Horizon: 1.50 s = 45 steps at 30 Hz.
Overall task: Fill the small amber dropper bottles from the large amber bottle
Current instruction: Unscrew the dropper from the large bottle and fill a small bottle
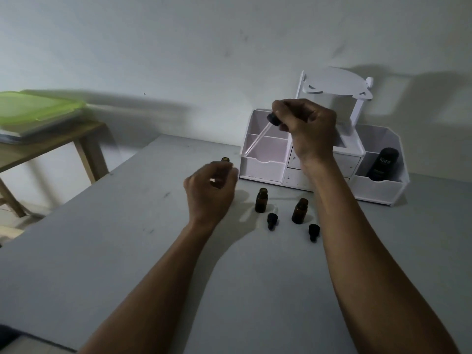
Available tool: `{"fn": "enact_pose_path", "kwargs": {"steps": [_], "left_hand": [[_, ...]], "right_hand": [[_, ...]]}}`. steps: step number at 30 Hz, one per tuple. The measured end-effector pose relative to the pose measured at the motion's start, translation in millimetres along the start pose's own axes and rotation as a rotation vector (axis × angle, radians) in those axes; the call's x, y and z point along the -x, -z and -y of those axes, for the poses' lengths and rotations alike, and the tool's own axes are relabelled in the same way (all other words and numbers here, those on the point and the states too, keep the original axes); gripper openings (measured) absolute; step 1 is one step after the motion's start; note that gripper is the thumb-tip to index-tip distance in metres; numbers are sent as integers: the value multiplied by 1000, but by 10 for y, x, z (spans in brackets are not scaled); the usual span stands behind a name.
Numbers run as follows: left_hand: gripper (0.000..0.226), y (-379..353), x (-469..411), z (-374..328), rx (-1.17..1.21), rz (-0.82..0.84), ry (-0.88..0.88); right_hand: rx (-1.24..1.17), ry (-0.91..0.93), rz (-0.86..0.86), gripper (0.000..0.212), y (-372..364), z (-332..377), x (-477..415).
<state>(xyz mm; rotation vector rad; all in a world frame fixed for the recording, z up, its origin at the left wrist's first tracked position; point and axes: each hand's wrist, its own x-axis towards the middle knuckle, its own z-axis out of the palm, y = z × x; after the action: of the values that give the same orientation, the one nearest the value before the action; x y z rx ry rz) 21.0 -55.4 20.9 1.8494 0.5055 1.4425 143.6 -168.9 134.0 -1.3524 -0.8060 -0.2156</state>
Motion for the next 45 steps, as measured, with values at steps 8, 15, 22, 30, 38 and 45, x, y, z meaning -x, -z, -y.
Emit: {"fn": "enact_pose_path", "kwargs": {"steps": [8,15,22,30,38,45], "left_hand": [[57,204,-210,494,107,293,340],[44,168,-185,520,238,437,331],[46,174,-199,554,219,450,333],[54,176,-206,593,201,450,323],[51,176,-205,583,181,456,316],[47,175,-202,587,173,450,323]], "right_hand": [[-52,-71,12,5,-281,-97,40],[-24,-83,96,2,-363,-163,31],[107,2,271,15,-590,-295,66],[231,-43,389,13,-682,-586,215],[297,30,333,15,-738,-629,247],[271,24,320,13,-744,-602,236]]}}
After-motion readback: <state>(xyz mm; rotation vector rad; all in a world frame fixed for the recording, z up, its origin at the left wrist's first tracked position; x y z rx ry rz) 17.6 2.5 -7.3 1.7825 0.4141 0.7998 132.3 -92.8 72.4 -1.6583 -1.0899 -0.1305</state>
